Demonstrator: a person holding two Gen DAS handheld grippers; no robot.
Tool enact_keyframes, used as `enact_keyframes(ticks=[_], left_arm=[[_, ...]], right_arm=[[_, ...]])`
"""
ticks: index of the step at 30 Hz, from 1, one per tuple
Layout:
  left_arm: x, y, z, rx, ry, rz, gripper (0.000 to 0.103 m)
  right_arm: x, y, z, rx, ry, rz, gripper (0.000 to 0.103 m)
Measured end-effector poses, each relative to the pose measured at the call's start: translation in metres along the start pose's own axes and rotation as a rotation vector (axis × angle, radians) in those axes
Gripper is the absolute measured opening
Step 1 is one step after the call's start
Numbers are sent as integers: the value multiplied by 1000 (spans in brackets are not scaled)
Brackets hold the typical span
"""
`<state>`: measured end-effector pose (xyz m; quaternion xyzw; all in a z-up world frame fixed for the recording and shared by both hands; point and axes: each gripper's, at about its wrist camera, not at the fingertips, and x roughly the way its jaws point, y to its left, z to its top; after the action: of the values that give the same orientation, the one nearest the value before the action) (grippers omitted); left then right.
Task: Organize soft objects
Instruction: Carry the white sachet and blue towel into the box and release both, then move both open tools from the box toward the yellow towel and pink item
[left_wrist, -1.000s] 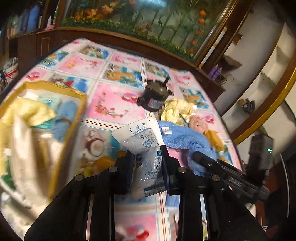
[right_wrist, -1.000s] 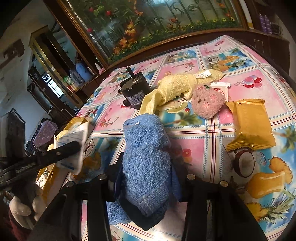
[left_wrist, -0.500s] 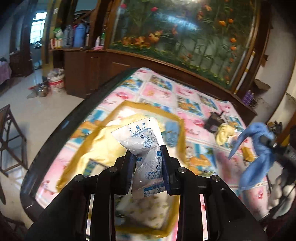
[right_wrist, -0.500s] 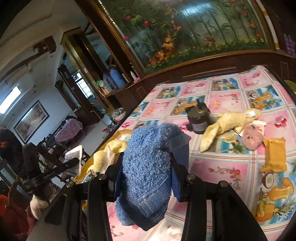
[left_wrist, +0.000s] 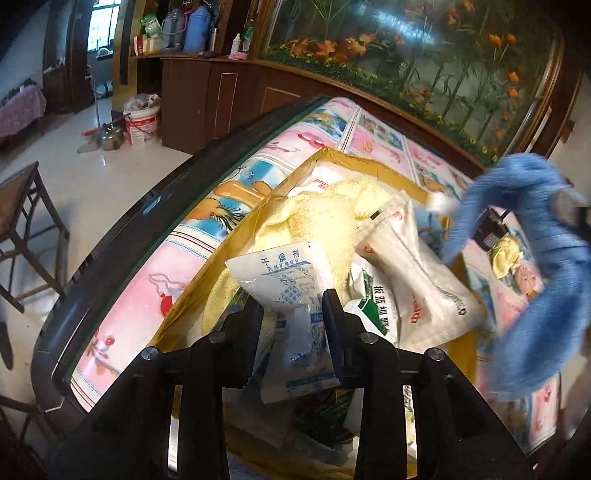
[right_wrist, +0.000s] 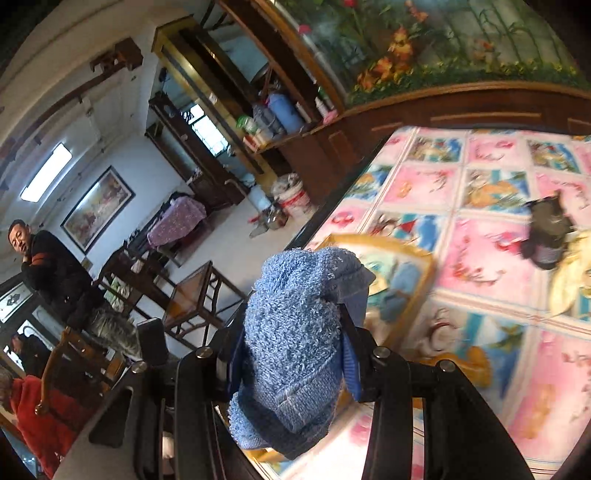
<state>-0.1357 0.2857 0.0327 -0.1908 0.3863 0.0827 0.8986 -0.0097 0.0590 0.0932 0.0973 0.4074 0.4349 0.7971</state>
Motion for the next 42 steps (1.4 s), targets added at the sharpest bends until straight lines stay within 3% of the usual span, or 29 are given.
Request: enact_keyframes(ticks=[10,14,16,19,20,26,32,42], left_arm=[[-46,-2,-10,-31,-113,-51,37],[-58,-14,-12,24,-160,9,44],[-63,-21,-12,55,-192,57,46],[-69,-28,-14,77,-227,125,64],[-70,-30,-14,80,-238,137,65],[-77,-48,-18,117,-261,203,65],[-76,-79,-27,202,-275,319,65],[-75,-132,-44,327,-252,317,65]], right_arm=[[115,11,-3,-18,203,-111,43],[121,16,-6,-40,199,-147,44],[116,22,-9,-50,196,-150,47],[105,26,-10,-51,172,-142,50],[100,26,-9,-58,158,-142,51],[57,25,-13,-83,75,-120,55],[10,13,-20,-85,-16,-118,57],[-52,-41,-40,-26,-66,-206,61]])
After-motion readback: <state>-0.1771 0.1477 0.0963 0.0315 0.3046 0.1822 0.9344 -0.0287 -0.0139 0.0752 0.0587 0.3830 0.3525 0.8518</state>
